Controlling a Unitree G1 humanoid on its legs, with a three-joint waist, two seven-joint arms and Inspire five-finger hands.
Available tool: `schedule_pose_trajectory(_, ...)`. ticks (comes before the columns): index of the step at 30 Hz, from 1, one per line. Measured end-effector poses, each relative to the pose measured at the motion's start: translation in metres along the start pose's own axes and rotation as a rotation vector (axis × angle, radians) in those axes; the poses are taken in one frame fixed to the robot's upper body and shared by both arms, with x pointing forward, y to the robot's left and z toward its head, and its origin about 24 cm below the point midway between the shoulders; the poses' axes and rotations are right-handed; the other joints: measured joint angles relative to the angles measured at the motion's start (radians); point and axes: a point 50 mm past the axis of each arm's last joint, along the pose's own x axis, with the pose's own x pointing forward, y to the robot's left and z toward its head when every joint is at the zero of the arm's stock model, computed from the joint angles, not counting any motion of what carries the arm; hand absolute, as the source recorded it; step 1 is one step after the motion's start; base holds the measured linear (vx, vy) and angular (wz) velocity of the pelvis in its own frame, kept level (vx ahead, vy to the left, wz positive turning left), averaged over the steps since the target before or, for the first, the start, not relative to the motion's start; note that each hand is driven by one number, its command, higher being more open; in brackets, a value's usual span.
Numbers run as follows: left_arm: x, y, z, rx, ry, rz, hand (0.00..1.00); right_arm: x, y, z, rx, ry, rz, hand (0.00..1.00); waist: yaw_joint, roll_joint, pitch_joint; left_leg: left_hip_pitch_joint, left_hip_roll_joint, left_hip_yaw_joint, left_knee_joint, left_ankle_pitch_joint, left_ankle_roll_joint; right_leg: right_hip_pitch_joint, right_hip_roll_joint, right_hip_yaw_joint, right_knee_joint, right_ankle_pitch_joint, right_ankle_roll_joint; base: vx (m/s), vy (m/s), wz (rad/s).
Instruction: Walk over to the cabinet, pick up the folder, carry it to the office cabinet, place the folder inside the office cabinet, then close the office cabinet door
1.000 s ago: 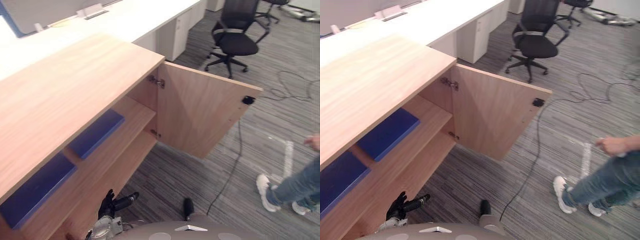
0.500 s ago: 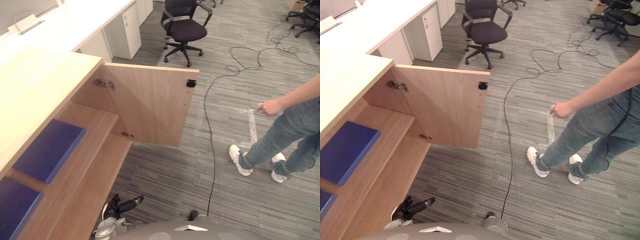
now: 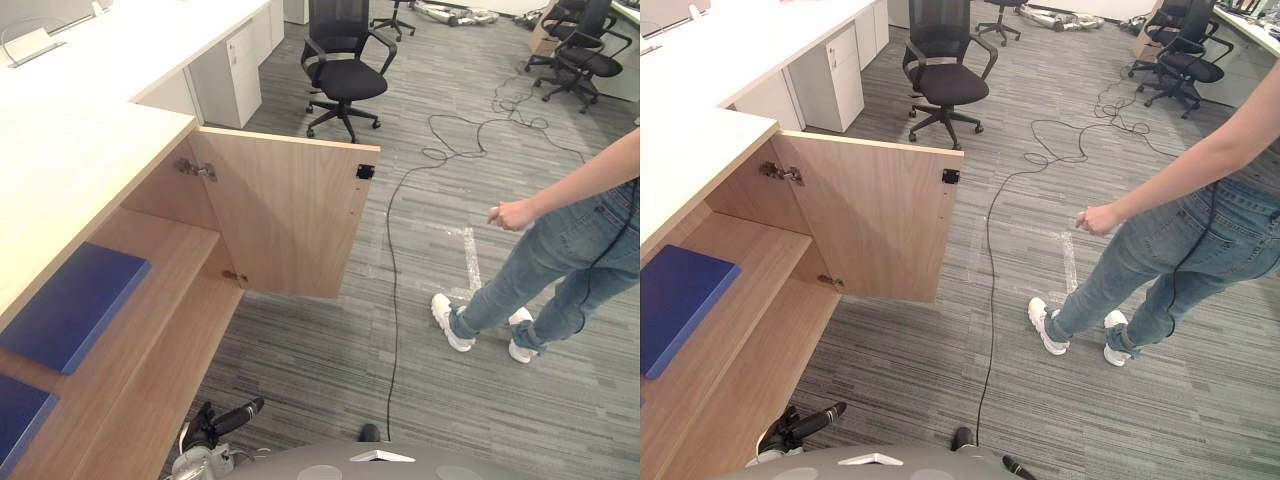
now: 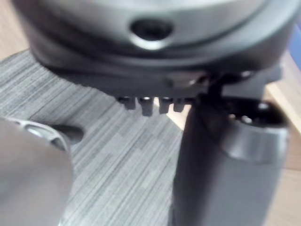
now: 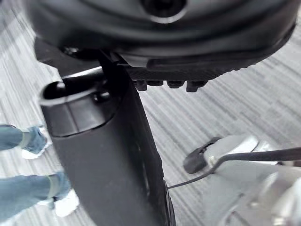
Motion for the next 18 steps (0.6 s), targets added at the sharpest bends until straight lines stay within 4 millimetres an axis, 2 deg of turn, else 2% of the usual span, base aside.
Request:
schedule_pose_trajectory(1,-0.001,0.001,-0.002,0.001,0.005,-0.001,1.00,0.001,0.000,0.010,0.024,-0.021,-0.005,1.00,0.000,0.003,-0.001,0.001,-0.005,-0.007,-0.002,0.001,0.001,0.000,-0.003,0.000,0.000,0.000,0.000,0.05,0.046,0.01)
schedule_pose_trajectory(2,-0.002,0.003,-0.005,0.003,0.015,-0.001,1.00,0.002,0.001,0.028,0.052,-0.062,-0.010,1.00,-0.002,0.009,-0.001,0.002,-0.011,-0.017,-0.006,0.001,0.003,0.001,-0.008,0.000,0.000,0.001,0.001,0.06,0.046,-0.05)
schedule_pose_trajectory(3,-0.002,0.004,-0.008,0.006,0.023,0.002,1.00,0.002,0.003,0.050,0.050,-0.119,-0.015,1.00,-0.002,0.016,-0.003,0.001,-0.012,-0.025,-0.008,0.001,0.004,0.001,-0.012,0.001,0.000,0.002,0.002,0.06,0.059,-0.04)
schedule_pose_trajectory(5,-0.003,0.007,-0.009,0.009,0.027,0.010,1.00,-0.001,0.007,0.078,-0.008,-0.210,-0.035,1.00,-0.002,0.020,-0.005,0.001,-0.019,-0.029,-0.009,0.001,0.004,0.001,-0.017,0.001,0.000,0.004,0.004,0.02,0.055,-0.03)
schedule_pose_trajectory(6,-0.003,0.010,-0.010,0.013,0.028,0.016,1.00,-0.009,0.017,0.113,-0.098,-0.343,-0.045,1.00,-0.003,0.021,-0.006,0.001,-0.028,-0.030,-0.010,0.001,0.005,-0.002,-0.021,0.004,0.000,0.005,0.005,-0.01,0.045,-0.05)
schedule_pose_trajectory(7,-0.003,0.011,-0.010,0.015,0.029,0.020,1.00,-0.015,0.022,0.130,-0.136,-0.411,-0.047,1.00,-0.003,0.021,-0.006,0.001,-0.029,-0.029,-0.010,0.000,0.005,-0.004,-0.023,0.009,0.000,0.005,0.006,-0.04,0.052,-0.11)
schedule_pose_trajectory(8,-0.004,0.013,-0.011,0.017,0.030,0.026,1.00,-0.030,0.035,0.163,-0.207,-0.551,-0.049,1.00,-0.004,0.023,-0.007,0.000,-0.035,-0.029,-0.010,-0.001,0.007,-0.008,-0.025,0.017,0.000,0.007,0.009,-0.04,0.033,-0.11)
schedule_pose_trajectory(9,-0.004,0.013,-0.011,0.018,0.030,0.029,1.00,-0.039,0.042,0.180,-0.233,-0.627,-0.049,1.00,-0.004,0.024,-0.008,0.000,-0.037,-0.029,-0.010,-0.001,0.008,-0.010,-0.026,0.022,0.000,0.008,0.010,-0.07,0.037,-0.14)
schedule_pose_trajectory(10,-0.004,0.015,-0.012,0.019,0.032,0.037,1.00,-0.064,0.060,0.220,-0.277,-0.799,-0.051,1.00,-0.003,0.026,-0.009,-0.001,-0.041,-0.029,-0.010,-0.003,0.011,-0.014,-0.029,0.027,0.000,0.011,0.014,-0.05,0.023,-0.08)
schedule_pose_trajectory(11,-0.004,0.015,-0.012,0.019,0.032,0.039,1.00,-0.075,0.067,0.233,-0.291,-0.862,-0.052,1.00,-0.003,0.026,-0.009,-0.001,-0.042,-0.029,-0.010,-0.003,0.012,-0.014,-0.030,0.027,0.000,0.012,0.015,-0.08,0.020,-0.04)
schedule_pose_trajectory(12,-0.005,0.015,-0.013,0.022,0.033,0.043,1.00,-0.095,0.081,0.255,-0.322,-0.974,-0.051,1.00,-0.001,0.026,-0.009,-0.001,-0.044,-0.032,-0.010,-0.003,0.013,-0.014,-0.032,0.027,0.000,0.013,0.016,-0.07,0.007,0.01)
schedule_pose_trajectory(15,-0.007,0.018,-0.018,0.033,0.046,0.050,1.00,-0.138,0.121,0.286,-0.368,-1.176,0.028,1.00,0.001,0.023,-0.008,-0.001,-0.045,-0.039,-0.012,-0.002,0.014,-0.015,-0.032,0.026,0.000,0.017,0.018,-0.06,-0.008,0.01)
schedule_pose_trajectory(16,-0.007,0.018,-0.019,0.036,0.049,0.050,1.00,-0.144,0.128,0.290,-0.388,-1.201,0.041,1.00,0.002,0.023,-0.007,-0.001,-0.045,-0.041,-0.012,-0.002,0.014,-0.015,-0.032,0.026,0.000,0.017,0.018,-0.07,-0.019,0.02)
schedule_pose_trajectory(18,-0.008,0.018,-0.022,0.055,0.056,0.043,1.00,-0.164,0.157,0.294,-0.502,-1.283,0.092,1.00,0.016,0.023,-0.007,-0.002,-0.047,-0.051,-0.015,0.000,0.016,-0.016,-0.032,0.024,0.000,0.020,0.018,-0.06,-0.016,0.02)
